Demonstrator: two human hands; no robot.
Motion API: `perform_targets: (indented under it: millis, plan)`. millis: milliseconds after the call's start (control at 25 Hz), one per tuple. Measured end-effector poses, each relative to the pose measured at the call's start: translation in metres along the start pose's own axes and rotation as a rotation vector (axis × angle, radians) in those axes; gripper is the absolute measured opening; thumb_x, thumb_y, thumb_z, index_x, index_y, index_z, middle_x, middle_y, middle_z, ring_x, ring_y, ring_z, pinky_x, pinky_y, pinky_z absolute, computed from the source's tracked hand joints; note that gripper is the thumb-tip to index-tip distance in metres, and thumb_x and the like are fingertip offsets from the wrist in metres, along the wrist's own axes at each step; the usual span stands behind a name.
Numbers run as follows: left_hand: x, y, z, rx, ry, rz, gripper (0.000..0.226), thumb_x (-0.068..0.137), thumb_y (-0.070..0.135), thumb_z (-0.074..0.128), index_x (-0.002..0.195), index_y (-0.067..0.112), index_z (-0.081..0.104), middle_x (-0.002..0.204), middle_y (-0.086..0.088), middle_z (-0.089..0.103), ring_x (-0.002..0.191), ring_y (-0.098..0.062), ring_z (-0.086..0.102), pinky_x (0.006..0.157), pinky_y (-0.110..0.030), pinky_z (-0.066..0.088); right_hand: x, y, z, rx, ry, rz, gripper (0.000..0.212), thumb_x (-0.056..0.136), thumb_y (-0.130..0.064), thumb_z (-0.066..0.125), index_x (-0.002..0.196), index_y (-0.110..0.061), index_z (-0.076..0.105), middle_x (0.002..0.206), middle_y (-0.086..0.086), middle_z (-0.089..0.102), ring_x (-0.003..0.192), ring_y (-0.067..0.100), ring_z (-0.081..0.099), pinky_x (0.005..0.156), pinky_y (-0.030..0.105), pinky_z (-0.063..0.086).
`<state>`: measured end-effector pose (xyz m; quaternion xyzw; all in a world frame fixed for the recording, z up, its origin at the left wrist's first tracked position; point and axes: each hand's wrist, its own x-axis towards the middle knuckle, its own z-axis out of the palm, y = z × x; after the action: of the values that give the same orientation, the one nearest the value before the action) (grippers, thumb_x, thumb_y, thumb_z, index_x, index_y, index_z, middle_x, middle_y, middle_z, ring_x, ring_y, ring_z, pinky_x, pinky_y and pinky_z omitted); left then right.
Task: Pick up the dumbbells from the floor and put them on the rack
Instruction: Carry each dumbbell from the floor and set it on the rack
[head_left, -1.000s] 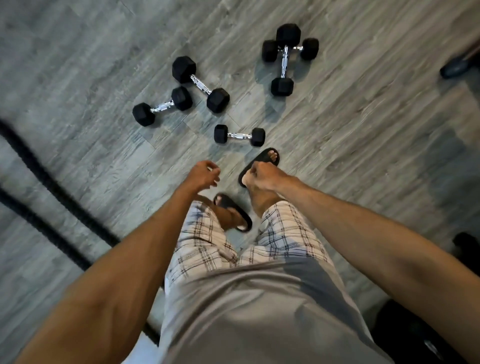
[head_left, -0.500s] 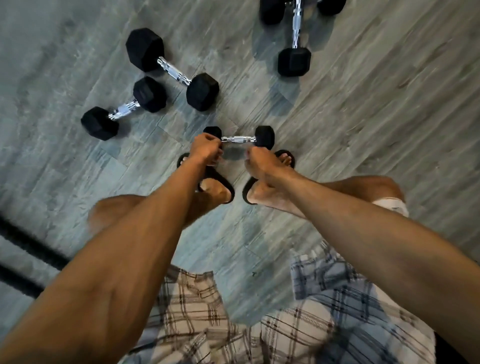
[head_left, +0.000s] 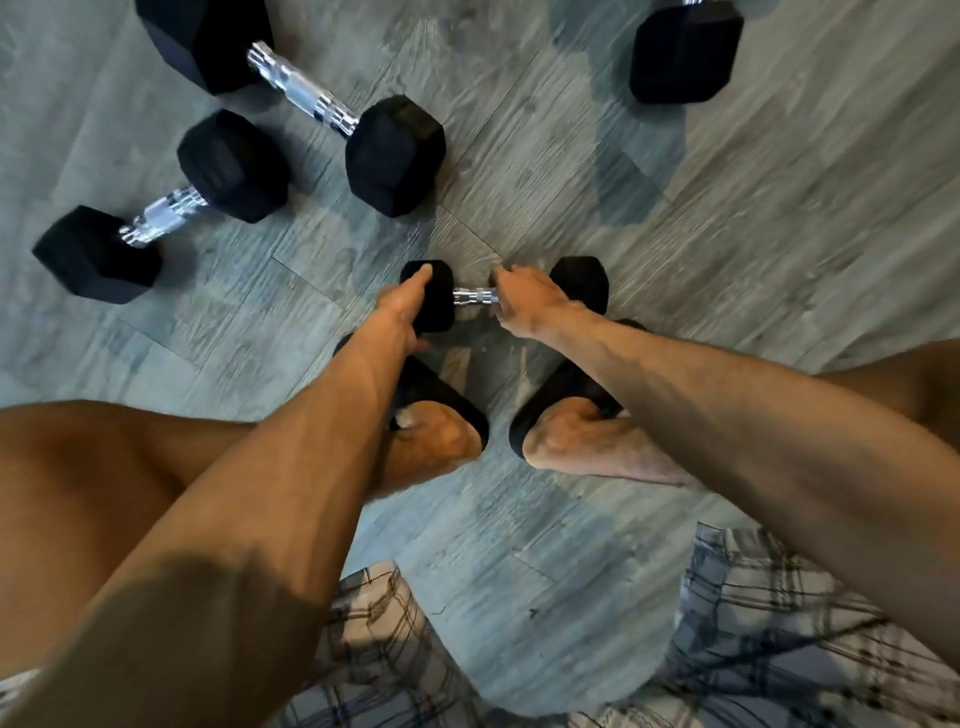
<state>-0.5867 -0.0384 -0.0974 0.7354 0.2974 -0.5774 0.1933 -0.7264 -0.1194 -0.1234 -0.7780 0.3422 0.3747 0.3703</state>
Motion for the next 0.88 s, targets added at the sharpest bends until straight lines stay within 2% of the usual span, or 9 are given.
perform_targets:
  millis: [120, 200, 240, 320, 440, 600, 720, 800, 880]
  plan:
    - [0.012, -0.001, 0.003, -0.037, -0.034, -0.022, 0.056, 0.089, 0.044, 0.065, 0.131, 0.011, 0.049, 0.109, -0.009, 0.063, 0.087, -0.023, 0.062, 0.065, -0.034, 0.059, 0.011, 0.006, 0.004, 0.032, -0.036, -0.025, 0.022, 0.092, -0.009, 0.054, 0.113, -0.008, 0.050, 0.108, 0.015, 0.063, 0.103, 0.035, 0.060, 0.080, 0.036, 0.038]
    - [0.009, -0.003, 0.004, -0.058, -0.030, -0.001, 0.045, 0.092, 0.038, 0.064, 0.125, 0.011, 0.051, 0.090, -0.007, 0.061, 0.071, -0.019, 0.060, 0.041, -0.024, 0.054, 0.007, 0.006, 0.001, 0.075, -0.048, -0.031, 0.022, 0.093, -0.009, 0.053, 0.115, -0.009, 0.050, 0.108, 0.014, 0.064, 0.104, 0.034, 0.060, 0.087, 0.038, 0.040]
    - [0.006, -0.002, 0.004, -0.077, -0.024, 0.006, 0.043, 0.092, 0.036, 0.065, 0.124, 0.011, 0.051, 0.089, -0.007, 0.061, 0.069, -0.019, 0.060, 0.038, -0.025, 0.053, 0.003, 0.006, -0.001, 0.087, -0.040, -0.036, 0.024, 0.092, -0.009, 0.053, 0.117, -0.009, 0.051, 0.107, 0.013, 0.065, 0.105, 0.033, 0.060, 0.093, 0.040, 0.040]
    - [-0.005, -0.004, 0.004, -0.102, -0.005, 0.033, 0.049, 0.089, 0.036, 0.068, 0.125, 0.009, 0.049, 0.101, -0.010, 0.064, 0.074, -0.022, 0.064, 0.047, -0.032, 0.056, -0.014, 0.006, -0.008, 0.117, -0.022, -0.030, 0.019, 0.091, -0.007, 0.053, 0.109, -0.012, 0.053, 0.098, 0.008, 0.064, 0.098, 0.031, 0.060, 0.094, 0.041, 0.042]
    - [-0.046, -0.006, -0.001, -0.093, -0.020, 0.050, 0.064, 0.081, 0.042, 0.075, 0.129, 0.009, 0.049, 0.118, -0.012, 0.067, 0.088, -0.025, 0.069, 0.057, -0.034, 0.056, -0.064, 0.002, -0.036, 0.139, 0.022, -0.017, 0.012, 0.092, -0.007, 0.049, 0.089, -0.019, 0.047, 0.075, -0.004, 0.050, 0.079, 0.025, 0.053, 0.074, 0.034, 0.033]
    - [-0.149, -0.004, -0.008, -0.003, -0.041, 0.121, 0.070, 0.077, 0.044, 0.078, 0.131, 0.009, 0.049, 0.116, -0.011, 0.066, 0.082, -0.019, 0.066, 0.062, -0.029, 0.056, -0.160, -0.010, -0.087, 0.197, 0.077, 0.026, 0.017, 0.092, -0.007, 0.054, 0.091, -0.021, 0.043, 0.079, 0.000, 0.052, 0.077, 0.023, 0.051, 0.070, 0.034, 0.033]
    - [-0.244, -0.002, -0.013, 0.072, -0.054, 0.195, 0.070, 0.078, 0.042, 0.078, 0.131, 0.008, 0.049, 0.115, -0.010, 0.065, 0.074, -0.016, 0.062, 0.054, -0.026, 0.053, -0.238, -0.023, -0.123, 0.267, 0.118, 0.080, 0.013, 0.092, -0.013, 0.054, 0.089, -0.021, 0.043, 0.088, 0.006, 0.055, 0.079, 0.027, 0.054, 0.065, 0.038, 0.037]
    - [-0.313, -0.003, -0.016, 0.162, -0.099, 0.259, 0.066, 0.078, 0.044, 0.076, 0.128, 0.008, 0.051, 0.103, -0.006, 0.066, 0.070, -0.014, 0.061, 0.042, -0.022, 0.051, -0.298, -0.031, -0.147, 0.310, 0.164, 0.115, 0.015, 0.091, -0.012, 0.052, 0.089, -0.024, 0.043, 0.088, 0.005, 0.056, 0.078, 0.028, 0.057, 0.060, 0.038, 0.039]
    - [-0.380, -0.007, -0.019, 0.233, -0.122, 0.317, 0.060, 0.080, 0.043, 0.075, 0.123, 0.009, 0.053, 0.088, -0.002, 0.062, 0.069, -0.013, 0.060, 0.044, -0.024, 0.054, -0.358, -0.039, -0.167, 0.358, 0.202, 0.149, 0.017, 0.089, -0.006, 0.049, 0.091, -0.022, 0.045, 0.088, 0.006, 0.057, 0.078, 0.030, 0.058, 0.057, 0.037, 0.039]
